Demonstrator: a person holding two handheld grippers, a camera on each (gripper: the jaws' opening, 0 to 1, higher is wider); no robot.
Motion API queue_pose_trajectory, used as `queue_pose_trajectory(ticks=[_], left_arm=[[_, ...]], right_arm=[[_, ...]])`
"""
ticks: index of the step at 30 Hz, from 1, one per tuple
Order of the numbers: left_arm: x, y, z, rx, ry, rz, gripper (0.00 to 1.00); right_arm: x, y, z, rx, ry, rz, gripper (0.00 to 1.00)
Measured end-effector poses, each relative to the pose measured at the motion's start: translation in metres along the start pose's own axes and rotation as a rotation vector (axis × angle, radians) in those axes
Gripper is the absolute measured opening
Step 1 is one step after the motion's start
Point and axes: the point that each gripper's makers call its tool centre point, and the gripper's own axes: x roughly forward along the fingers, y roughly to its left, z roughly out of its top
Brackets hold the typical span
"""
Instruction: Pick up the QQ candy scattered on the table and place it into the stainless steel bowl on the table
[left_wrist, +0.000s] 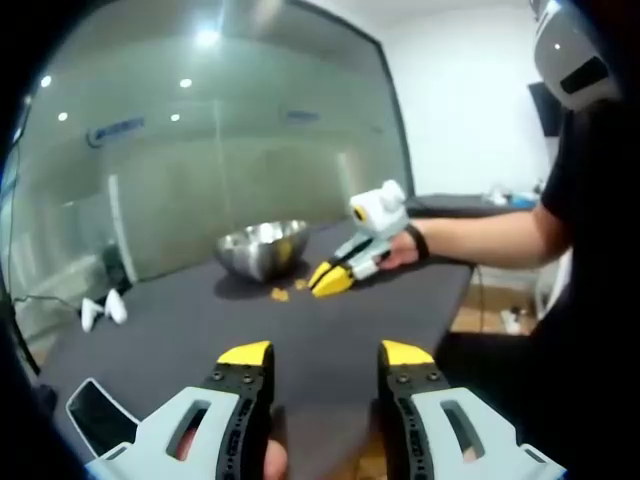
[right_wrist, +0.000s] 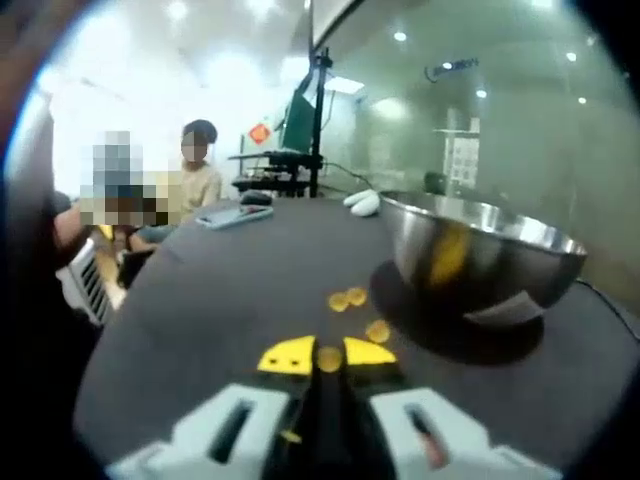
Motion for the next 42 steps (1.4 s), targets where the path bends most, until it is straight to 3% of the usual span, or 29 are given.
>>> queue_pose_trajectory(ticks=[10,15,24,29,36,42], left_arm=[[-0.002,-0.001,0.004,0.009,-0.005,0.002,0.43],[-0.003,0.001,0.003,0.009,-0.002,0.007,0.43],[0.000,0.000,0.001,0.008,0.002,0.002,0.43],[0.000,-0.001,0.002,0.008,-0.002,0.002,0.43],[-0.001,-0.001,0.000,0.005,0.002,0.004,0.43],[-0.002,-0.002,0.002,0.009,0.000,0.004,0.43]], right_arm=[[-0.007,0.003,0.011,0.027,-0.042,0.002,0.10],[-0.021,0.001,0.032,-0.002,-0.114,-0.049,0.10],[-0.048,-0.018,0.058,-0.003,-0.168,-0.151,0.10],[-0.054,-0.021,0.064,0.005,-0.182,-0.158,0.10],[-0.056,-0.038,0.077,-0.001,-0.198,-0.227,0.10],[-0.051,-0.068,0.095,0.066,-0.236,-0.301,0.10]])
